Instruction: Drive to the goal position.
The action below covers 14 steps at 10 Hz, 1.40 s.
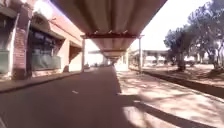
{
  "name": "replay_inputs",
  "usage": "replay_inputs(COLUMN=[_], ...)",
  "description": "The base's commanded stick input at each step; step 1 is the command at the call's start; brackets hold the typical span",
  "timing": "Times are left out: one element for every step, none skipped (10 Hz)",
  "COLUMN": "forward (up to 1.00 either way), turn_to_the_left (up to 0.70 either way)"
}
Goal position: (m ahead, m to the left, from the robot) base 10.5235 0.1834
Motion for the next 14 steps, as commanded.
replay_inputs(forward=[0.85, 0.85, 0.85, 0.85, 0.85, 0.85, 0.85, 0.85, 0.85, 0.85, 0.85, 0.85, 0.85, 0.85], turn_to_the_left=[0.0, 0.0, 0.0, 0.0, 0.0, 0.0, -0.07, -0.2, -0.33, -0.22, -0.09, 0.0, 0.0, 0.0])
